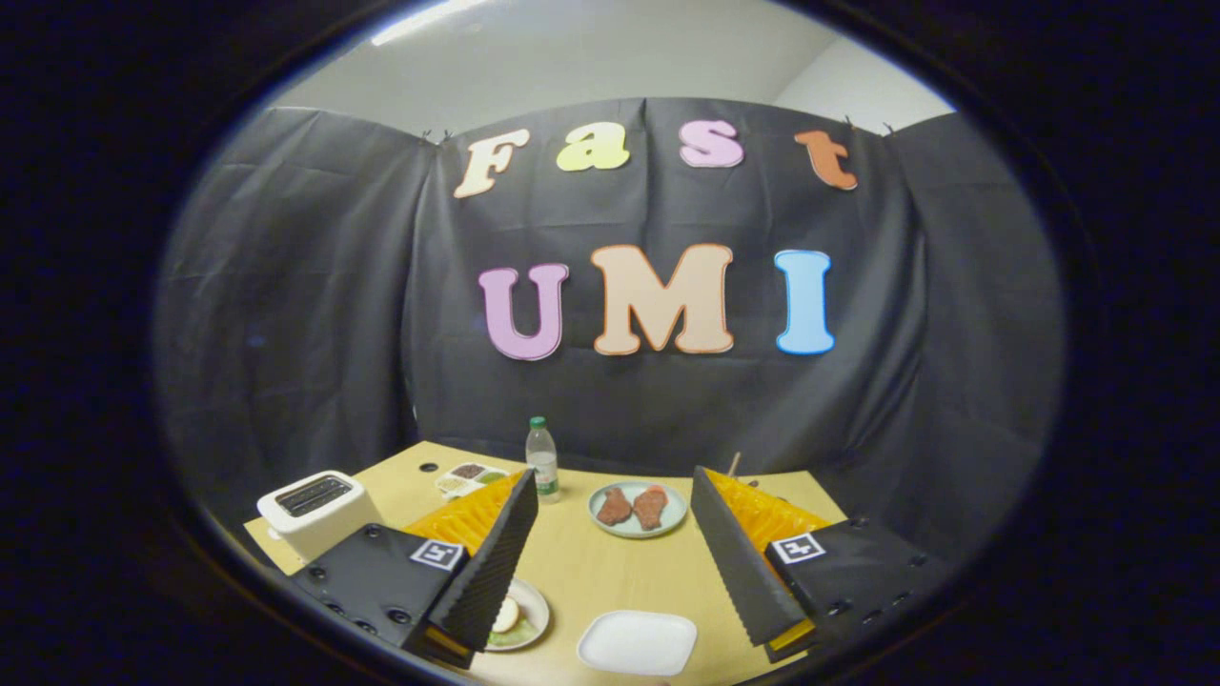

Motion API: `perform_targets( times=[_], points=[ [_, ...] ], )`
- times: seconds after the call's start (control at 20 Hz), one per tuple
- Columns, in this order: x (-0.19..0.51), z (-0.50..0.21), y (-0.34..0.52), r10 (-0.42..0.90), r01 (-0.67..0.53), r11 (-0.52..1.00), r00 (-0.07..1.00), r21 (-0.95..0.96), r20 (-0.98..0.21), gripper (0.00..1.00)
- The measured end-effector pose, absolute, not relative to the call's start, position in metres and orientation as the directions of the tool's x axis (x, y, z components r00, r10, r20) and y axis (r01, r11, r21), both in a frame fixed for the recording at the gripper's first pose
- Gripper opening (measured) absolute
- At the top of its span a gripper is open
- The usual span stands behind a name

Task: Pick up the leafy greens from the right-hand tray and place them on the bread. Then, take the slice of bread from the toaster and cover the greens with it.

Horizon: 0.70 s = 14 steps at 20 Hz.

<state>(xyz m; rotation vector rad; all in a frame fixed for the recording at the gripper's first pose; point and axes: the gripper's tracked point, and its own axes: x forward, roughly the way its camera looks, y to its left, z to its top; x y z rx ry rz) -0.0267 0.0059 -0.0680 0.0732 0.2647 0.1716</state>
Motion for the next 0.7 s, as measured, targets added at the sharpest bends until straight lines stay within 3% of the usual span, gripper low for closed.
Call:
perform_targets(
  times=[0.7],
  points=[
    [-0.011, -0.029, -0.003, 0.114, -0.106, 0.992, 0.983, 0.067, -0.143, 1.0]
  ],
)
